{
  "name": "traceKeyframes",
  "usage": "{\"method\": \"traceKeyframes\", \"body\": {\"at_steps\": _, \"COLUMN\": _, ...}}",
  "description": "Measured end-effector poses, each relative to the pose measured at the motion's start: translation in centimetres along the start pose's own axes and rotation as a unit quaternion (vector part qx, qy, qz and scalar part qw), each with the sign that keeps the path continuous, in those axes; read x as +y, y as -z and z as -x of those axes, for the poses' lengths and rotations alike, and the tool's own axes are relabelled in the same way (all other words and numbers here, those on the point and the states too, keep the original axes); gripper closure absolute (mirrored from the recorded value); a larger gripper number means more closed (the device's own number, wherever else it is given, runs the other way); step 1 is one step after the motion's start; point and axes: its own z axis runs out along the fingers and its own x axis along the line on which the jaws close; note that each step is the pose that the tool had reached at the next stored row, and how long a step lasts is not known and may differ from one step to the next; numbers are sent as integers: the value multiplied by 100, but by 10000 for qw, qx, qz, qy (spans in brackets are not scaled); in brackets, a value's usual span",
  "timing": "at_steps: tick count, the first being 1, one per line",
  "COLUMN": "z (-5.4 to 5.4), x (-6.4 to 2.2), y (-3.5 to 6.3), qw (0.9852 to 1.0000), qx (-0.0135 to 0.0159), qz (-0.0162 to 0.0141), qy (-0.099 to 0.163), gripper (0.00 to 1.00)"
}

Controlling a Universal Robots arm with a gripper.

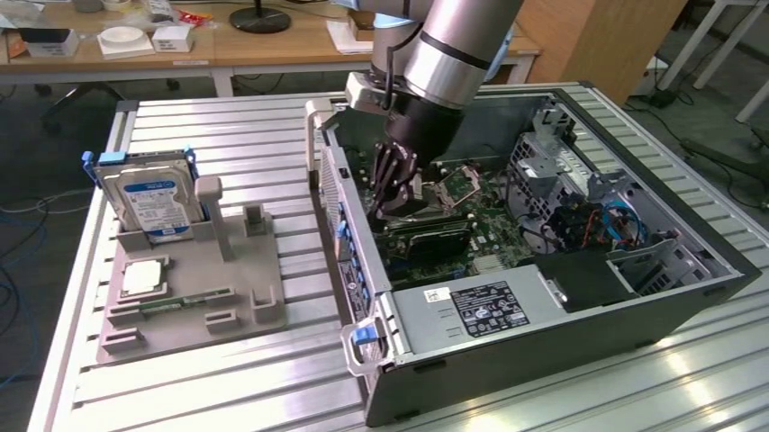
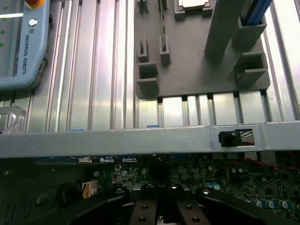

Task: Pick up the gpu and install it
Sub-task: 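Press down on the gpu until it lock into place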

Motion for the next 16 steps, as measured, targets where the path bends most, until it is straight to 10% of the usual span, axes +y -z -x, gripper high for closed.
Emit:
{"method": "traceKeyframes", "body": {"at_steps": 11, "z": 10, "x": -67, "y": -24, "qw": 10000, "qx": 3, "qz": 27, "qy": 4, "gripper": 90}}
{"method": "traceKeyframes", "body": {"at_steps": 16, "z": 10, "x": -80, "y": -20, "qw": 9998, "qx": 16, "qz": 182, "qy": 27, "gripper": 90}}
